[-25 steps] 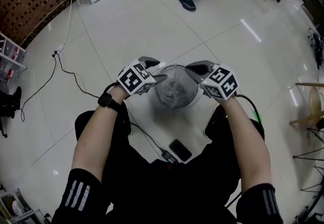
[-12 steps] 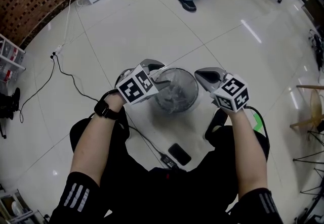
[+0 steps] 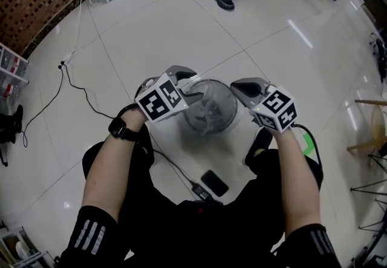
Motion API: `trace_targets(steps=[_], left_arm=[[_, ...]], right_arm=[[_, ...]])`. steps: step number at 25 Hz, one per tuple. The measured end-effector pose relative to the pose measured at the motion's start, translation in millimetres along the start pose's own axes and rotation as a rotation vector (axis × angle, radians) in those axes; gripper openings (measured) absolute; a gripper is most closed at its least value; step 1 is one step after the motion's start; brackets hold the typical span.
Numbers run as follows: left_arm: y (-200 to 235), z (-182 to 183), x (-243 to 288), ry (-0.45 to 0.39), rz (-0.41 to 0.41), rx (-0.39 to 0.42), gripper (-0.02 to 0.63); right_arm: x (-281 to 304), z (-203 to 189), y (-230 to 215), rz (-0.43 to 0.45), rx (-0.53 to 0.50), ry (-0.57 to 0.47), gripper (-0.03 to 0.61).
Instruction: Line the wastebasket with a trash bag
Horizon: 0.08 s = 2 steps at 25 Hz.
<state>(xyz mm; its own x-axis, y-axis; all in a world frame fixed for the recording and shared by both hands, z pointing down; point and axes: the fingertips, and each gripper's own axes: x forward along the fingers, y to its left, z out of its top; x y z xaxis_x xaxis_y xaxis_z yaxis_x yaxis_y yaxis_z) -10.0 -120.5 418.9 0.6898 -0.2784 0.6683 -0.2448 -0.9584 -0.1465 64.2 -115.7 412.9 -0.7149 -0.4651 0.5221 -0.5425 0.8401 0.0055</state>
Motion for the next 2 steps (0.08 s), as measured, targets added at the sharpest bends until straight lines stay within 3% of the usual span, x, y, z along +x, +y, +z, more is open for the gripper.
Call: trace_targets(steps=[2], left_arm=[[0.3, -3.7, -0.3, 0.010, -0.001, 0.006, 0.244]], right_arm=[[2.8, 3.3, -0.3, 0.002, -0.004, -0.003, 0.006]])
